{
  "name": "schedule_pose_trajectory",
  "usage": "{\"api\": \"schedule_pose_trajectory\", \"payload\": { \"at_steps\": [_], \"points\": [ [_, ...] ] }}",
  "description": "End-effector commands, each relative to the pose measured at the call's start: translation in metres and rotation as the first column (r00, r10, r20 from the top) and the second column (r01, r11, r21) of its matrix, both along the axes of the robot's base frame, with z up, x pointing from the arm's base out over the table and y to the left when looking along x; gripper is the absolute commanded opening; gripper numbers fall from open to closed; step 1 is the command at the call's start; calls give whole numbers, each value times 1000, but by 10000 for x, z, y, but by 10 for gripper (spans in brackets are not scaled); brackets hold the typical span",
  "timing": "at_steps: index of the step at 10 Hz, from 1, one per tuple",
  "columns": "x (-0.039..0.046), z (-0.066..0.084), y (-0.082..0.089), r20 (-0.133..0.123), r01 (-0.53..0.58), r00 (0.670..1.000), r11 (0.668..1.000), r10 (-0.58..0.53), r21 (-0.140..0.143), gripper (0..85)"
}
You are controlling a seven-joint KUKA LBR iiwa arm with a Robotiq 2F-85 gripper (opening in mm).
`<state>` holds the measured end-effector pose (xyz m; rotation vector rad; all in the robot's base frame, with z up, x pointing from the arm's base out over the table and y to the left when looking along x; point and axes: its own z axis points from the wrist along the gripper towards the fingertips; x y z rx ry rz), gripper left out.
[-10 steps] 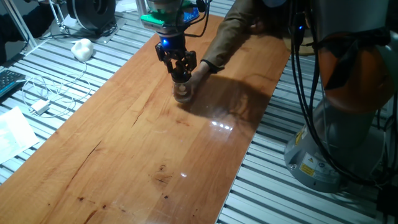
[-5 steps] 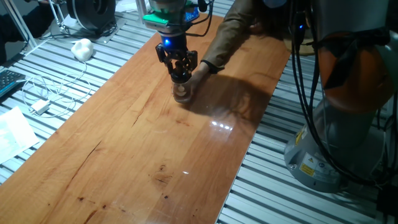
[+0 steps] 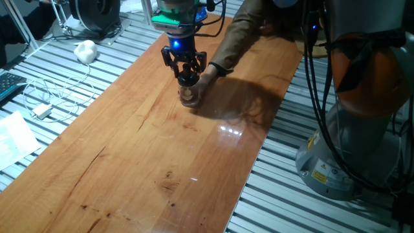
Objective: Unscrew the lid from the jar
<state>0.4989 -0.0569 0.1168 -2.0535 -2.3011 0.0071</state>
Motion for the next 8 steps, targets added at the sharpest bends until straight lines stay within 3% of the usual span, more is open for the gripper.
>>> {"api": "schedule_pose_trajectory", "payload": {
  "at_steps": [1,8],
  "points": [
    [1,-1,0,-2,-21,1000,1000,21,-5,0],
    [5,-1,10,-11,-238,971,971,238,-18,0]
  ]
}}
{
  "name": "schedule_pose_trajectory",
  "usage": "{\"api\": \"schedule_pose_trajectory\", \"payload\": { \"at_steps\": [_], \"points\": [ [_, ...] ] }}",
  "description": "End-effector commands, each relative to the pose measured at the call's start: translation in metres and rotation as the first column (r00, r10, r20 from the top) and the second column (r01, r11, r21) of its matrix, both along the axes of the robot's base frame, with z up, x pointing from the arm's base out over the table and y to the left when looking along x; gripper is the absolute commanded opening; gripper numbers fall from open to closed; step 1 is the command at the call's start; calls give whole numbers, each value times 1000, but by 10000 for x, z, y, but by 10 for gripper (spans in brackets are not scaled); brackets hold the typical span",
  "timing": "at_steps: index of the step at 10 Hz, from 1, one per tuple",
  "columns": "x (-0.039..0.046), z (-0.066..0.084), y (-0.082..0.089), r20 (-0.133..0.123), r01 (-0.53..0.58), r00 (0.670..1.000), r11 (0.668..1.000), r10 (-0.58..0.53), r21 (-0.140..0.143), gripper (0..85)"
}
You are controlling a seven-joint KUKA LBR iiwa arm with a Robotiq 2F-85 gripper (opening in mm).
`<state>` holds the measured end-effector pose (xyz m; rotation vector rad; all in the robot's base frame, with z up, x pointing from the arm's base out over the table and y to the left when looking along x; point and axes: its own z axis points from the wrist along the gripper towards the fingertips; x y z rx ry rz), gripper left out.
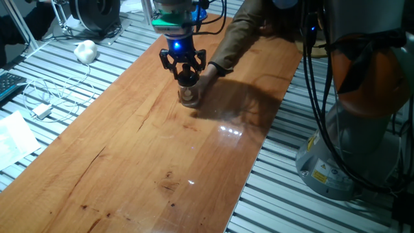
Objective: Unscrew the lid from the jar
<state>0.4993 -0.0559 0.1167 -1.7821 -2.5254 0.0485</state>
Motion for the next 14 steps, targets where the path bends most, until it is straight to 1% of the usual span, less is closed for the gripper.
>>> {"api": "schedule_pose_trajectory", "payload": {
  "at_steps": [1,3,4,6,9,13,14],
  "points": [
    [0,-1,0,0,-47,999,999,47,1,0],
    [0,-1,0,-1,-143,990,990,143,-4,0],
    [0,-1,1,-6,-197,980,980,197,-9,0],
    [0,-1,1,-4,-263,965,965,263,-9,0],
    [-2,4,2,-7,-401,916,916,401,-15,0],
    [-3,8,10,-8,-504,864,864,504,-14,0],
    [-4,11,12,-16,-536,844,844,536,-19,0]
  ]
}}
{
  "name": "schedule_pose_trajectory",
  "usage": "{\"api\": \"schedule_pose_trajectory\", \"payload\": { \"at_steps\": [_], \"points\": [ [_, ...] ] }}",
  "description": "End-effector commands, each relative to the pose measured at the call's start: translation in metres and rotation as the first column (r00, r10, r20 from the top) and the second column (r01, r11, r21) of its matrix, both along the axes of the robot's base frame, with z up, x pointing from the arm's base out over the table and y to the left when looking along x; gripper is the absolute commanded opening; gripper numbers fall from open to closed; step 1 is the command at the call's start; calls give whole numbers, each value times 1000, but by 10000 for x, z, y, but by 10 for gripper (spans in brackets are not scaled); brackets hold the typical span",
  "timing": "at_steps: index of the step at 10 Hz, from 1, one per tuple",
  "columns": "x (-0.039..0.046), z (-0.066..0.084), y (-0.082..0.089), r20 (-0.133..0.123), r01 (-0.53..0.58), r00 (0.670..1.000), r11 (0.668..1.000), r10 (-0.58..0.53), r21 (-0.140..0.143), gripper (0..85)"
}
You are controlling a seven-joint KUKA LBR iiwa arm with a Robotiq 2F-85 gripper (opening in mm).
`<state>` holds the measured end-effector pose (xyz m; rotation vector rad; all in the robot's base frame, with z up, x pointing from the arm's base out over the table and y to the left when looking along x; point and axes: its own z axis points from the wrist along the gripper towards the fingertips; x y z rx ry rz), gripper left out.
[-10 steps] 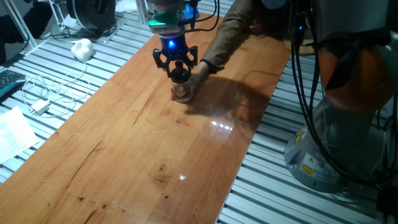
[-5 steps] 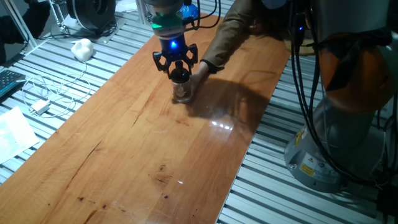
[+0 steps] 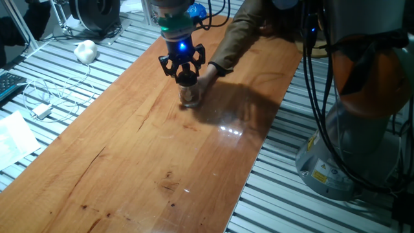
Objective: Unscrew the lid from the jar
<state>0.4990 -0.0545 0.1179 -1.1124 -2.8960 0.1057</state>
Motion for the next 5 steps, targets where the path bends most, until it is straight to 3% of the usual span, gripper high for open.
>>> {"api": "schedule_pose_trajectory", "payload": {
  "at_steps": [1,5],
  "points": [
    [0,2,-1,-6,-129,992,992,129,-5,0],
    [-4,11,13,-20,-261,965,965,260,-21,0]
  ]
}}
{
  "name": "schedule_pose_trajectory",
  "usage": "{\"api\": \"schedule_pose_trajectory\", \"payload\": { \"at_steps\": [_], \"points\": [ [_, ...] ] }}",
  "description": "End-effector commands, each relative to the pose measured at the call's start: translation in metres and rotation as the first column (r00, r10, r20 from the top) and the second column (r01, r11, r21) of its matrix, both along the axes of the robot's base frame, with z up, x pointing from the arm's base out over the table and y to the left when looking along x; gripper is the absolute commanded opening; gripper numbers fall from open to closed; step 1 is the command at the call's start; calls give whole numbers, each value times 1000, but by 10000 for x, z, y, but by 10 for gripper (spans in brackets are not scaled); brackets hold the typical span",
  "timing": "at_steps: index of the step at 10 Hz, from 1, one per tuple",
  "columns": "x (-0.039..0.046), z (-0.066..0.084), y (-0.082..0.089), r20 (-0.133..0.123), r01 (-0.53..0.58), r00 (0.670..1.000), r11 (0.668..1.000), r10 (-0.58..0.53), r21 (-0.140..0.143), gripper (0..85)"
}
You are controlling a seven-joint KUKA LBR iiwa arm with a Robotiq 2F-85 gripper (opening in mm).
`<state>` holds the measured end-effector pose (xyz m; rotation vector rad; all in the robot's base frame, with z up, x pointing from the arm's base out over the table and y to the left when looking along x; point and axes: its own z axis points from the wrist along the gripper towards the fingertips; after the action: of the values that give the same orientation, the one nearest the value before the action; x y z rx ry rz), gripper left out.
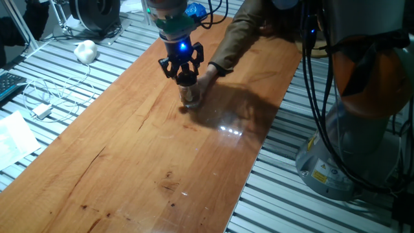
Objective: Unscrew the lid from the jar
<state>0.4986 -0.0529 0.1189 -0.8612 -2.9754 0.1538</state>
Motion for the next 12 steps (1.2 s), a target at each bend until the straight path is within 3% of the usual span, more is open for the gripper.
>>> {"api": "schedule_pose_trajectory", "payload": {
  "at_steps": [1,4,6,7,8,10,11,12],
  "points": [
    [-4,1,2,0,-124,992,992,124,-5,0],
    [-8,-6,6,15,-118,993,993,118,-3,0],
    [-6,-8,6,9,-126,992,992,127,-18,0],
    [-5,-8,6,8,-128,992,991,128,-28,170],
    [-4,-9,5,4,-118,993,992,119,-40,170],
    [0,-18,2,4,-100,995,994,100,-48,510],
    [1,-20,1,6,-91,996,995,91,-49,510],
    [1,-22,-1,7,-77,997,996,78,-50,680]
  ]
}}
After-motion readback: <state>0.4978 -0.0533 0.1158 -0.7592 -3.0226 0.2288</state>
